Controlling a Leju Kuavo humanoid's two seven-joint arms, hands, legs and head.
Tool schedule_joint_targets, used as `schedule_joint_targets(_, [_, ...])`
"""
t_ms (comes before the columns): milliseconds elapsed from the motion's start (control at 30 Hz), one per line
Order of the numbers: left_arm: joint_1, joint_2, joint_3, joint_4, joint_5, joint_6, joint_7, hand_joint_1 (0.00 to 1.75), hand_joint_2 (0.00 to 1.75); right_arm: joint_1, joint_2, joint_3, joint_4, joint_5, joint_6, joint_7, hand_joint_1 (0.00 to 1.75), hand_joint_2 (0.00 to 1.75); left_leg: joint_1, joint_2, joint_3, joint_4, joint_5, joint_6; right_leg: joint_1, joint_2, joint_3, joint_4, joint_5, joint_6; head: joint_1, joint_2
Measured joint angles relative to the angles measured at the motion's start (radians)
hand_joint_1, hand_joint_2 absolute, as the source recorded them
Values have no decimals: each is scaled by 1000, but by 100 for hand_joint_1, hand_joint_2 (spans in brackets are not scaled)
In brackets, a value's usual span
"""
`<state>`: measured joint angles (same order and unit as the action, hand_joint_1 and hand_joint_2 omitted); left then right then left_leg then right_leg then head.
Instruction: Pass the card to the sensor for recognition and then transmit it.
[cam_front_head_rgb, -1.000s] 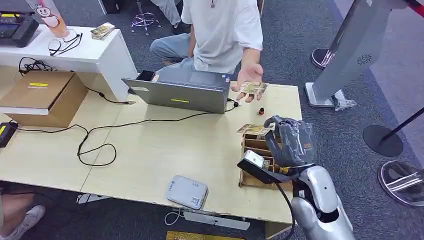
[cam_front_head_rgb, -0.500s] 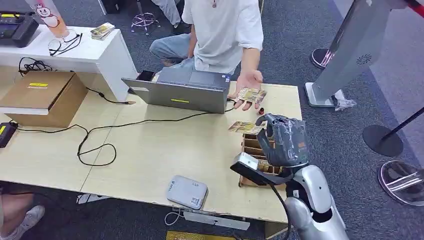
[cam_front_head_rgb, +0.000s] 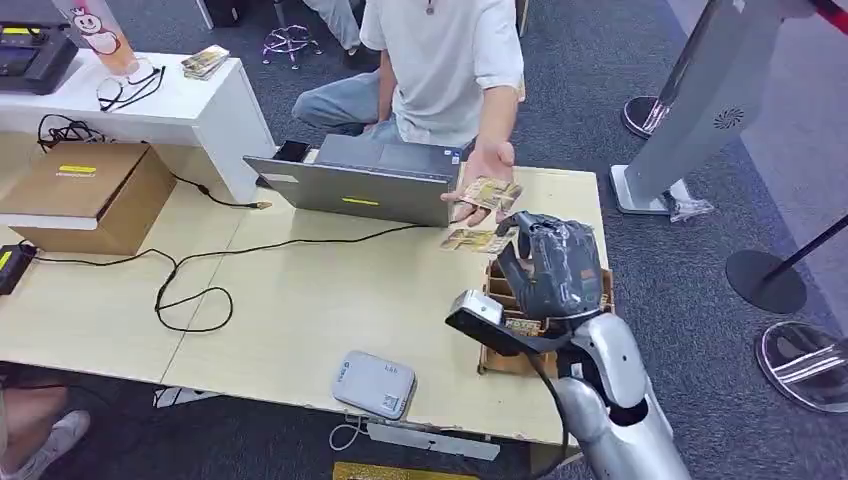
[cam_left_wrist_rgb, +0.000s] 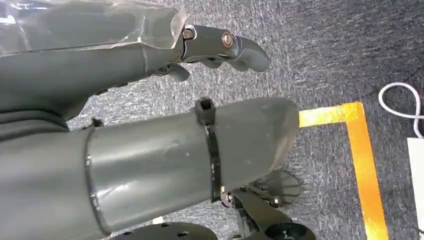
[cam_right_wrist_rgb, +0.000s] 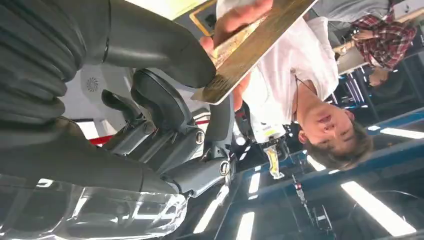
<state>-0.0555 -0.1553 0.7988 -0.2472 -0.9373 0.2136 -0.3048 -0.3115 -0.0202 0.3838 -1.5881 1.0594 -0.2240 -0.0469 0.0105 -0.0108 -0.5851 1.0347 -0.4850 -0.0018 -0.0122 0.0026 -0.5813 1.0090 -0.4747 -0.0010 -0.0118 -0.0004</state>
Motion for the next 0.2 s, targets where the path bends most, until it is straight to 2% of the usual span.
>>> schedule_joint_targets(200, [2,-8,0,0,-4,8,-2,0,0,-26,9,0,48,0,-19,0,175,175,0,0,0,0,0,0,0,0,0,0,0,0,0,0])
